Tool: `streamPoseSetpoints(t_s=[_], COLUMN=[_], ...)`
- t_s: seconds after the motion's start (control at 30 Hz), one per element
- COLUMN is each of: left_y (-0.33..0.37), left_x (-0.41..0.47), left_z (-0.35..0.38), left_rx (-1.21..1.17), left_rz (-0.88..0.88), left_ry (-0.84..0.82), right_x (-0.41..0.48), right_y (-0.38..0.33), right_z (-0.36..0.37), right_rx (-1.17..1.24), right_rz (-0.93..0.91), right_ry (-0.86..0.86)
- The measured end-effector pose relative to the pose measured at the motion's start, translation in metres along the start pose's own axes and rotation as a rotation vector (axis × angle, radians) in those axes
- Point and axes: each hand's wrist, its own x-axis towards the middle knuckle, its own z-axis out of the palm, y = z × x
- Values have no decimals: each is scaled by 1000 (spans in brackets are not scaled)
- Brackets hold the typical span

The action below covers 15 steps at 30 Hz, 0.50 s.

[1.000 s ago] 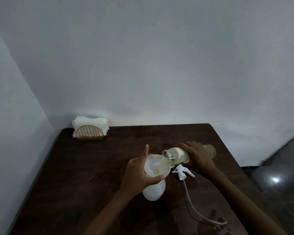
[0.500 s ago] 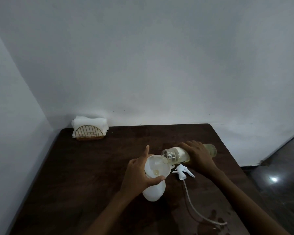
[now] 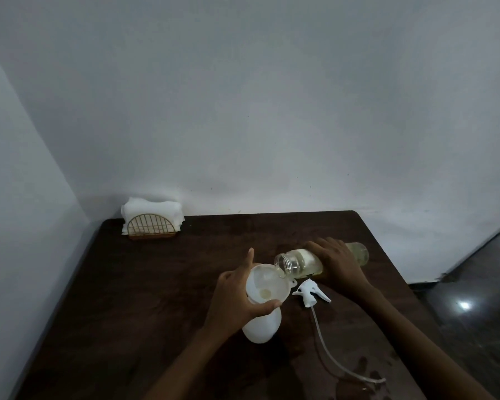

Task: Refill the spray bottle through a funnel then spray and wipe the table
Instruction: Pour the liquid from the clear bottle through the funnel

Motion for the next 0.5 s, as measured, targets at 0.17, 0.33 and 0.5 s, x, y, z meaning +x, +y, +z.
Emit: streamPoseSetpoints(t_s=[0.17, 0.33, 0.5], left_y=[0, 3, 4], left_x=[0, -1, 0], left_z=[0, -2, -3], left_rx=[4, 17, 18], left_rz=[-16, -28, -25], left_ry=[-2, -4, -7], right_x=[1, 0, 0], right_y=[-1, -4, -4], right_z=[-3, -8, -10], right_rx=[-2, 1, 7], right_rz=[1, -6, -4], right_ry=[6, 18, 10])
